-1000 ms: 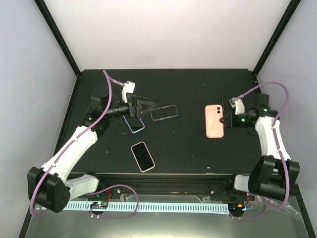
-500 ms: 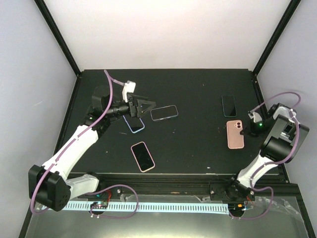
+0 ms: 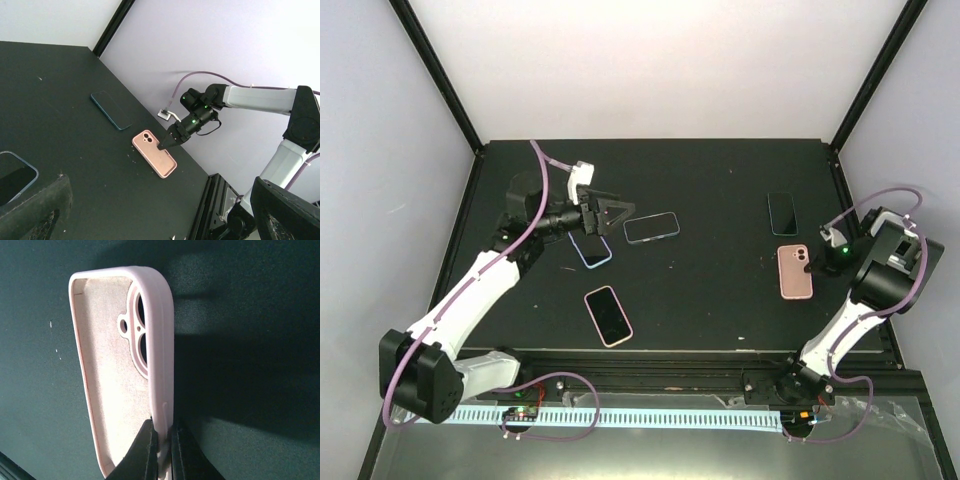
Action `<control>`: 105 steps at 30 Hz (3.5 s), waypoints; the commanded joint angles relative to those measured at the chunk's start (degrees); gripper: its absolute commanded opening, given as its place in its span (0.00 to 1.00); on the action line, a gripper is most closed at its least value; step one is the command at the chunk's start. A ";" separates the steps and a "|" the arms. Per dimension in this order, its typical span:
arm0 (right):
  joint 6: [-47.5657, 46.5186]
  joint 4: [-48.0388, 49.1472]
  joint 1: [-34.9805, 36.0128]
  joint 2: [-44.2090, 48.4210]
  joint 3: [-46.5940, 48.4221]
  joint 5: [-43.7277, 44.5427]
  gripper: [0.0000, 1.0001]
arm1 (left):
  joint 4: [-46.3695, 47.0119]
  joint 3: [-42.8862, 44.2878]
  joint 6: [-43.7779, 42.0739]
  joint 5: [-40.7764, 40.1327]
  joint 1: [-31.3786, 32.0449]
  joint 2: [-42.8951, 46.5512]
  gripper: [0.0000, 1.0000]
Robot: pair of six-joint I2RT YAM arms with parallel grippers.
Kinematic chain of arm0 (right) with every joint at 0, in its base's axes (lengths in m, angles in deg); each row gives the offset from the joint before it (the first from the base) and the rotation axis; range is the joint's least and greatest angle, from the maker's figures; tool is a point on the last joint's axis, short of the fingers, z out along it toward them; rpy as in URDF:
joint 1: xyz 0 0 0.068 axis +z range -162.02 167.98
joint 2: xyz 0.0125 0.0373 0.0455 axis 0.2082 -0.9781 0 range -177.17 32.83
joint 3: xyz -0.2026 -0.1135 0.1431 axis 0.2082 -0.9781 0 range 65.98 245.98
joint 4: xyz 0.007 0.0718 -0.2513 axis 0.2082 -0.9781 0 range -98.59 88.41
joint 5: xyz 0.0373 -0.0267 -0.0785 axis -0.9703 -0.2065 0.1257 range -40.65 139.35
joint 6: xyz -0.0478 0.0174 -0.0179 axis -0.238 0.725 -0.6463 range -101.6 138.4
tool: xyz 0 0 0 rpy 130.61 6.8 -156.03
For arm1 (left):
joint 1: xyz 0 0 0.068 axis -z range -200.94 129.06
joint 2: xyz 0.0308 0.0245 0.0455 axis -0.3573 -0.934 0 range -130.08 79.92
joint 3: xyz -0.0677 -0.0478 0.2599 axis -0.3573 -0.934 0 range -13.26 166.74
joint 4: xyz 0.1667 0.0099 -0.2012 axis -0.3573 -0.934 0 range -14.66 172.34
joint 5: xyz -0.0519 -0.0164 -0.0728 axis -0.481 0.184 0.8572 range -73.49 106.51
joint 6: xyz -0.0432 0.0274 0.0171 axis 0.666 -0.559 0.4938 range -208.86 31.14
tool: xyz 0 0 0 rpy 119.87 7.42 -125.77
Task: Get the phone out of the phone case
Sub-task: Place the phone case at the center of the board, then pick up the phone at the center of the board.
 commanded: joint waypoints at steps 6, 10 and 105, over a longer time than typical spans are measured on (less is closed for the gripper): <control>3.08 1.38 -0.09 -3.20 1.45 -2.77 0.04 | 2.34 0.49 0.86 -0.94 -0.32 -1.41 0.99; 3.15 1.95 0.14 -4.12 1.68 -3.01 0.05 | 2.37 0.49 0.86 -0.93 -0.34 -1.81 0.99; 19.73 15.05 15.84 39.55 1.77 -15.96 1.00 | -64.42 63.86 -65.78 -33.35 13.08 -71.58 0.62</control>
